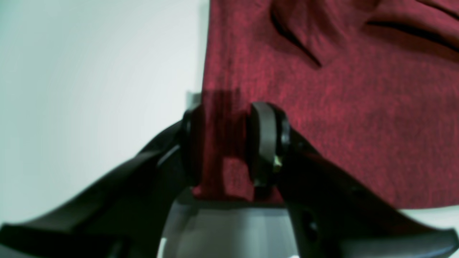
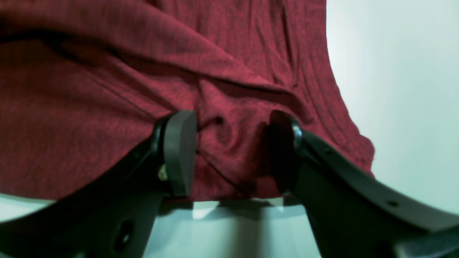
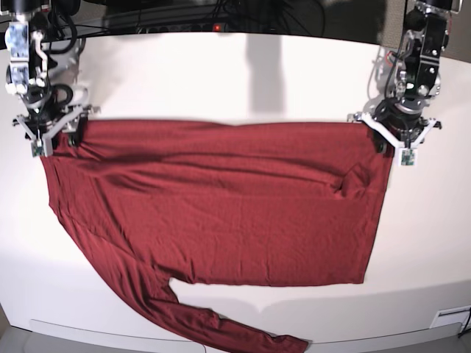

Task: Fold the T-shirt properly
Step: 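Pull both held edges away from the hem to stretch the shirt flat, then hold the stretched shirt edge with both grippers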

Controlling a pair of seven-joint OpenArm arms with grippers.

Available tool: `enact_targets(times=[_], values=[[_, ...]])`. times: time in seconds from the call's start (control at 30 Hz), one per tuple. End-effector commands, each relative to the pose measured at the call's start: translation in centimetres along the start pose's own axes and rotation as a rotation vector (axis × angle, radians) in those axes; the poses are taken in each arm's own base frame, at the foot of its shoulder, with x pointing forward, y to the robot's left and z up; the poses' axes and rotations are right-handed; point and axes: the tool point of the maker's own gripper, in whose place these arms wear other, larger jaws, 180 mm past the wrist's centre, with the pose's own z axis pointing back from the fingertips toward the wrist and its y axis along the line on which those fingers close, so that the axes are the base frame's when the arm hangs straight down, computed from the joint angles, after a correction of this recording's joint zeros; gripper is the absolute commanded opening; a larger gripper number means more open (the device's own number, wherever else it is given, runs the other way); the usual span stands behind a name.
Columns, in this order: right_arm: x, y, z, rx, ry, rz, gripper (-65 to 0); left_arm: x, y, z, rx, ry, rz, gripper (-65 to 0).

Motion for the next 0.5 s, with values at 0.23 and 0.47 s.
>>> enact_targets(times=[0.23, 0.47], values=[[-5.4, 0.3, 4.1, -0.010, 0.205, 0.053, -33.6, -4.1, -0.5, 4.1, -0.025, 0.151, -0.069, -45.1], [-6.8, 1.8, 6.5, -0.028, 0.189, -0.021, -33.6, -6.3, -0.6, 6.8, 0.017, 0.163, -0.131, -45.1]])
